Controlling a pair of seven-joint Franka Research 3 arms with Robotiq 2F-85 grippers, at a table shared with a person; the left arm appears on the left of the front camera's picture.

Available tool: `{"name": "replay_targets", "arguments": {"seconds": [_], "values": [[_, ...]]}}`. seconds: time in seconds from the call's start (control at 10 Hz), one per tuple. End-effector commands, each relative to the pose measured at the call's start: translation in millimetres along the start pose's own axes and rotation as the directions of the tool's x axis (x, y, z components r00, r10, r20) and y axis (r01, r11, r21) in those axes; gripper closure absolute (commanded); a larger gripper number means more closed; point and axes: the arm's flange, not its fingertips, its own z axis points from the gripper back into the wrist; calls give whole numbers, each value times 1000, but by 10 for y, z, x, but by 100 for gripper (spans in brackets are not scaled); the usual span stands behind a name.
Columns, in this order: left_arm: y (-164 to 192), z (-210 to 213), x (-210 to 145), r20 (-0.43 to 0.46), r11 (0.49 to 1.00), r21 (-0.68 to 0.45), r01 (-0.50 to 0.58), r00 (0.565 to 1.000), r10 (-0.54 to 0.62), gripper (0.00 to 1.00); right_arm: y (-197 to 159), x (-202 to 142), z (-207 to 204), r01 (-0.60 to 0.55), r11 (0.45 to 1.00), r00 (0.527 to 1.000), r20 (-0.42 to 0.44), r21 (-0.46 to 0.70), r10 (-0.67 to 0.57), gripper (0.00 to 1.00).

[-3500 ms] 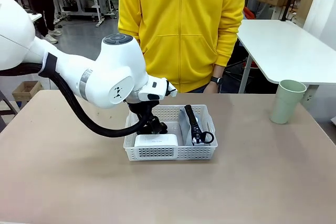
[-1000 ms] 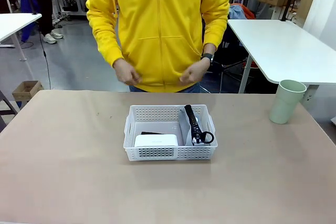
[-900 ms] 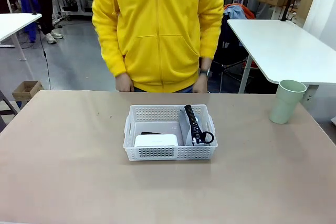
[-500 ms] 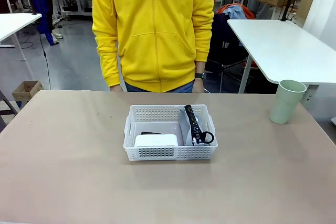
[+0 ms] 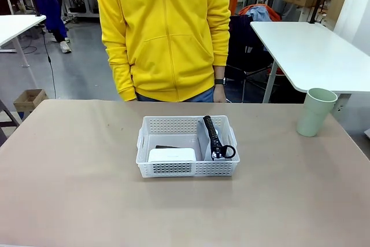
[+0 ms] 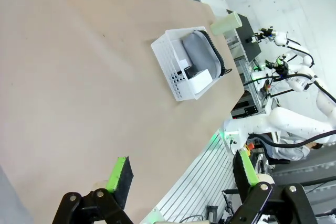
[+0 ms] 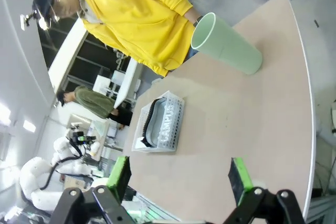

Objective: Efficiently arrange items inside the basket to fit them all.
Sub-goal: Pick up the Reusable plastic cup and place it inside the Organizing basket.

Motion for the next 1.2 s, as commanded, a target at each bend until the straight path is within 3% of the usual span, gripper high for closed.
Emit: {"name": "replay_targets", "arguments": {"seconds": [0.0, 0.2, 0.3, 0.4, 0.5, 0.7, 0.8, 0.9, 1.1], "values": [[-24, -13, -25, -1, 1000, 12, -5, 1000, 5, 0, -85, 178, -721, -252, 963, 967, 16, -91, 254, 0], [-24, -13, -25, -1, 1000, 12, -5, 1000, 5, 0, -174, 176, -1138, -466, 879, 883, 17, -100, 470, 0], [-24, -13, -25, -1, 1000, 12, -5, 1000, 5, 0, -237, 89, -1274, -684, 728, 729, -8, -40, 684, 0], [-24, -13, -25, -1, 1000, 12, -5, 1000, 5, 0, -260, -10, -1356, -801, 592, 590, 50, -91, 806, 0], [-24, -13, -25, -1, 1000, 12, -5, 1000, 5, 0, -310, -103, -1472, -873, 450, 458, 1, -188, 889, 0], [-24, -13, -25, -1, 1000, 12, -5, 1000, 5, 0, -459, -237, -1679, -894, 411, 429, -75, -177, 900, 0], [-24, -13, -25, -1, 1000, 12, -5, 1000, 5, 0, -493, -241, -1731, -878, 433, 457, -89, -204, 885, 0], [-24, -13, -25, -1, 1000, 12, -5, 1000, 5, 0, -439, 397, -1435, -876, 471, 480, -102, -105, 871, 0], [-24, -13, -25, -1, 1000, 12, -5, 1000, 5, 0, -610, 344, -1550, -887, 443, 456, -102, -131, 884, 0]]}}
